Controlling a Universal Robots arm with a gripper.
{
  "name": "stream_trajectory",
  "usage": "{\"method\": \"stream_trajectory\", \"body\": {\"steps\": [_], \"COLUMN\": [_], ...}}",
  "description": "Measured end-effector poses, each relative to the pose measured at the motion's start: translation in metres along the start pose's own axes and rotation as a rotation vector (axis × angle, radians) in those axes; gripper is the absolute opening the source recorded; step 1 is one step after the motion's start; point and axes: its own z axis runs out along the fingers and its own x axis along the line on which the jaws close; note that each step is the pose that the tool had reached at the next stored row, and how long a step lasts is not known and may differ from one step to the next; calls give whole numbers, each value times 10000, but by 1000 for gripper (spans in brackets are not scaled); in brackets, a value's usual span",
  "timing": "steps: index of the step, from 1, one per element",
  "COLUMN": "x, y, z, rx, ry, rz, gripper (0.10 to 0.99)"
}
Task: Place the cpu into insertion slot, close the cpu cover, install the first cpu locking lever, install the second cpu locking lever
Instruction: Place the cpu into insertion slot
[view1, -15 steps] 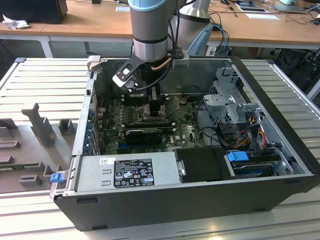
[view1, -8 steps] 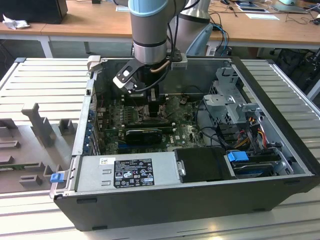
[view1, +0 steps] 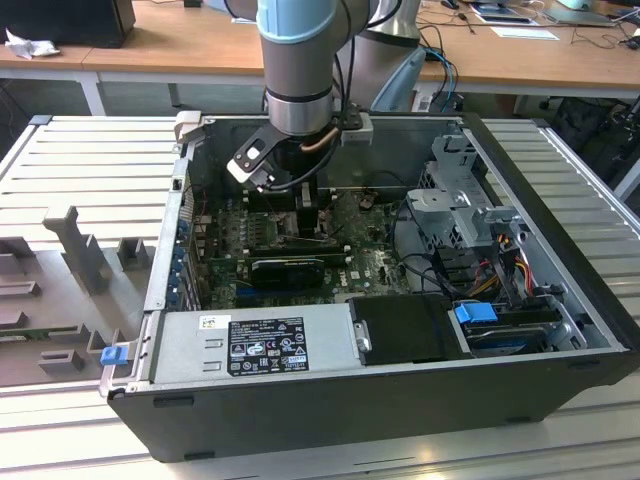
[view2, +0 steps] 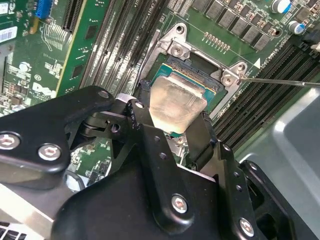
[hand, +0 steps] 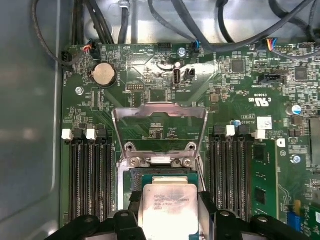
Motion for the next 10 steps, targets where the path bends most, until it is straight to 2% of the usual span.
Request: {"method": "stream_trajectory", "body": {"steps": [10], "x": [42], "y": [-9], "z": [70], "rx": [-1], "ry": [2], "rz": [-4], "gripper": [529]}}
